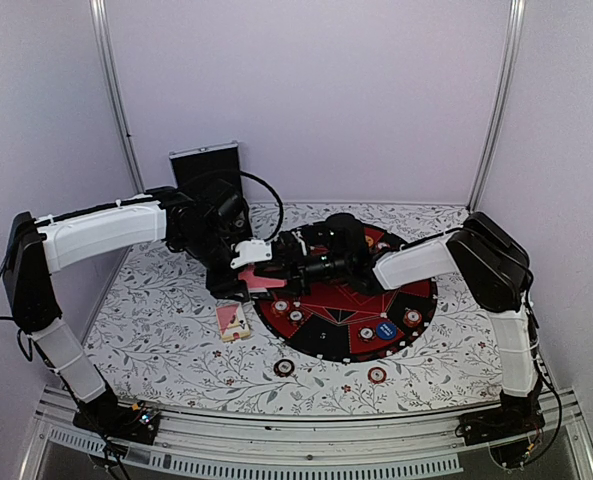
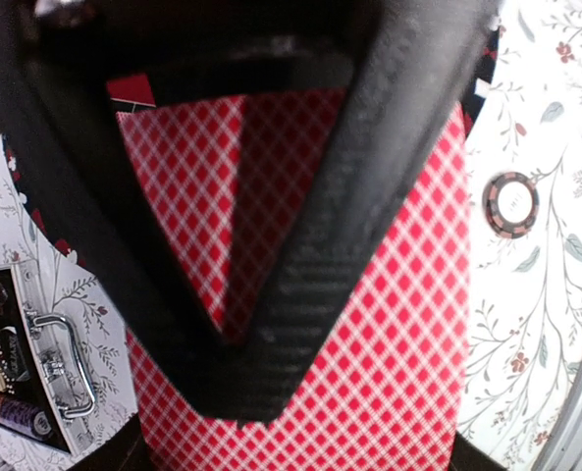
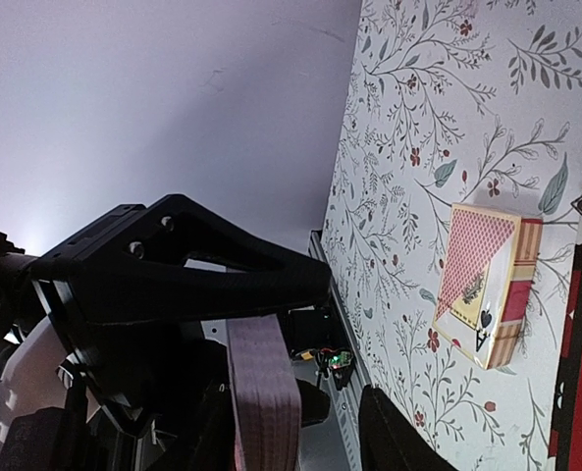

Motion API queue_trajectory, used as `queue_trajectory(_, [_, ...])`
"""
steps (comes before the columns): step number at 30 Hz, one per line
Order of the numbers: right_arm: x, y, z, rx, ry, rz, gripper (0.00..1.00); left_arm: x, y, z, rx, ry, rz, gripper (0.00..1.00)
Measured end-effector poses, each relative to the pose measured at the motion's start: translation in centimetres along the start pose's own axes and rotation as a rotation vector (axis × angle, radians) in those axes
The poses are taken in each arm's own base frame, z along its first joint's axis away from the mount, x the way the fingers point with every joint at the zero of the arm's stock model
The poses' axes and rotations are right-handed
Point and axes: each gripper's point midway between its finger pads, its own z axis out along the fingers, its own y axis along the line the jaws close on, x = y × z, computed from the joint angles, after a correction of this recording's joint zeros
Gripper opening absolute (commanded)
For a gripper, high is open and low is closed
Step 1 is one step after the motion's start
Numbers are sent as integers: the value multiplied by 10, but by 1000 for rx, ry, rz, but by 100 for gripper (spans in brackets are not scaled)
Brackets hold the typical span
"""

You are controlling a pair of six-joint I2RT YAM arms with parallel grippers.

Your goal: Distribute texas hold em gaming equipment

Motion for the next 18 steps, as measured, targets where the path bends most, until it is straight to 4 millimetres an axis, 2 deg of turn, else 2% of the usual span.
queue_trajectory(10, [-2, 1, -13, 21, -8, 1, 38, 0, 1, 0, -4, 1, 0, 0])
queue_trajectory(18, [-1, -3, -30, 45, -16, 24, 26, 1, 1, 0, -6, 6, 0, 0])
